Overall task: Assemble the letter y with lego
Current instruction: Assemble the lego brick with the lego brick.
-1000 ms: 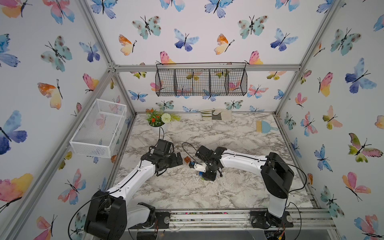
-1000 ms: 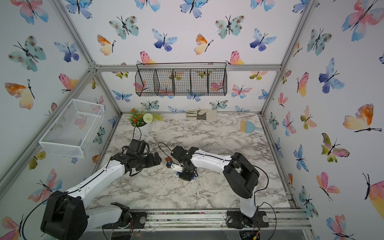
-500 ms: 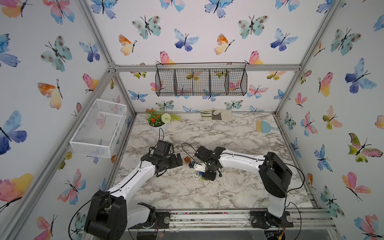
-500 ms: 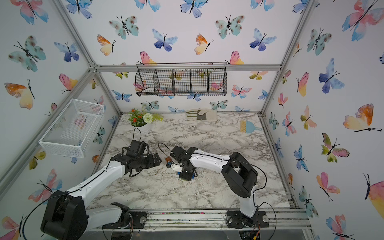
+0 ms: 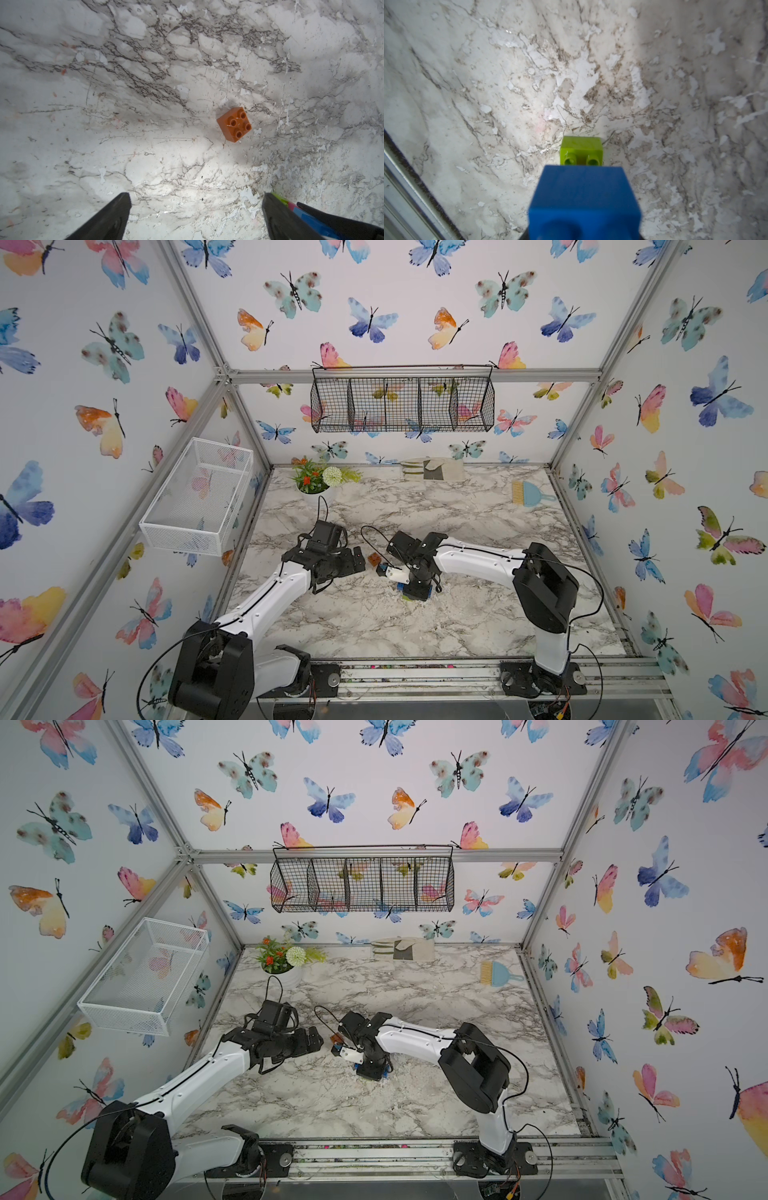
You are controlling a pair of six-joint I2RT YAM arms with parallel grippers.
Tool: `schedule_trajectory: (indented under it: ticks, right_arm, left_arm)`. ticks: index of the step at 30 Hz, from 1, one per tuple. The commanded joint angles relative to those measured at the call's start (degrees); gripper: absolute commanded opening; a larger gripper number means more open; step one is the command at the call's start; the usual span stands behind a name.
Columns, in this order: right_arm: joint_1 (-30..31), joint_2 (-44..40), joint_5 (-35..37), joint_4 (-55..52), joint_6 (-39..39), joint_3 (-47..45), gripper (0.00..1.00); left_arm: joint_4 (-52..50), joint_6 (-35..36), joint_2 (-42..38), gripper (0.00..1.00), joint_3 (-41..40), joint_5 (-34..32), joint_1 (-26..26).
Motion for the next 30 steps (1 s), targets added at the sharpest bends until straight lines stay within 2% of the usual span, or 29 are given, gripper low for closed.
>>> schedule_trajectory:
  ticks: [1,14,24,30]
  right_arm:
    - [1.4,4.7,2.8,-3.0,1.4,0.9,0.13]
    - [3.2,6.3,5.3,-1.4,4.7,-0.7,0.13]
    - [3.2,6.6,-2.3,1.6,7.8,-3.2,0.11]
    - [3.1,7.8,-3.4,1.6,7.8,-3.5,0.11]
  left_arm:
    - [0.4,-0.1,-0.7,1.0,-0.2,0.9,0.4]
    - [0.1,-0.5,-1.0,1.0,-0.1,0.4,0.6]
    - [-0.2,-0.8,-2.4,1.0,0.2,0.0,1.4]
    - [0.2,-1.0,-2.6,1.0,0.2,0.6,1.4]
